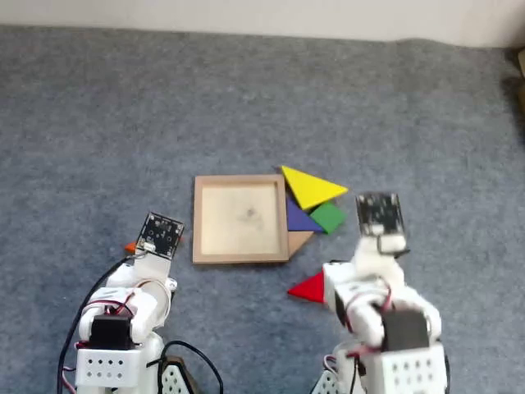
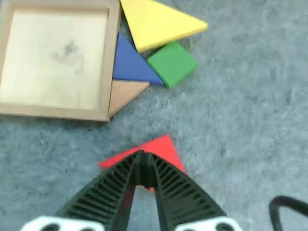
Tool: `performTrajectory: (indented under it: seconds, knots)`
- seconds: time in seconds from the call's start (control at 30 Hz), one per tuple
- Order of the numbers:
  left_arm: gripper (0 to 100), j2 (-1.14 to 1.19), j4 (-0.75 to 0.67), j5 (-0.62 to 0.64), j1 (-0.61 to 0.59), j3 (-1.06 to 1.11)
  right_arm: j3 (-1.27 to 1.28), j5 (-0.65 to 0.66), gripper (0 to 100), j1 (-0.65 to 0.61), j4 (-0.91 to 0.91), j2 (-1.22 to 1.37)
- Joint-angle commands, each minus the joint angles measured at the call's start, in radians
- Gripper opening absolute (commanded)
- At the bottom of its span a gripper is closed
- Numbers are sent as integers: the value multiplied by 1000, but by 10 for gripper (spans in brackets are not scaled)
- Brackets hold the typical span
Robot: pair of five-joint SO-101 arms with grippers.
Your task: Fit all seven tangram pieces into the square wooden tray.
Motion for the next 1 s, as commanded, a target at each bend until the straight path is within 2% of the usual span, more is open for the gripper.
performTrajectory:
  seconds: [0.0, 0.13, 0.2, 0.33, 0.37, 0.47, 0.57, 0.77, 0.83, 0.97]
  knots:
    - [25, -48, 3, 8, 15, 24, -131, 12, 4, 10, -42, 216]
    - [25, -48, 3, 8, 15, 24, -163, 38, 4, 4, -54, 308]
    - [25, -48, 3, 8, 15, 24, -168, 167, 4, -8, -54, 338]
    - [25, -48, 3, 8, 15, 24, -165, 542, 4, -39, -44, 383]
    - [25, -48, 3, 8, 15, 24, -165, 578, 6, -48, -38, 400]
    - [25, -48, 3, 8, 15, 24, -165, 575, 14, -79, -39, 476]
    - [25, -48, 3, 8, 15, 24, -168, 578, 108, -94, -39, 591]
    - [25, -48, 3, 8, 15, 24, -170, 720, 423, -124, -48, 713]
    - [25, -48, 3, 8, 15, 24, -170, 744, 471, -139, -48, 728]
    - [25, -48, 3, 8, 15, 24, -165, 753, 477, -154, -84, 753]
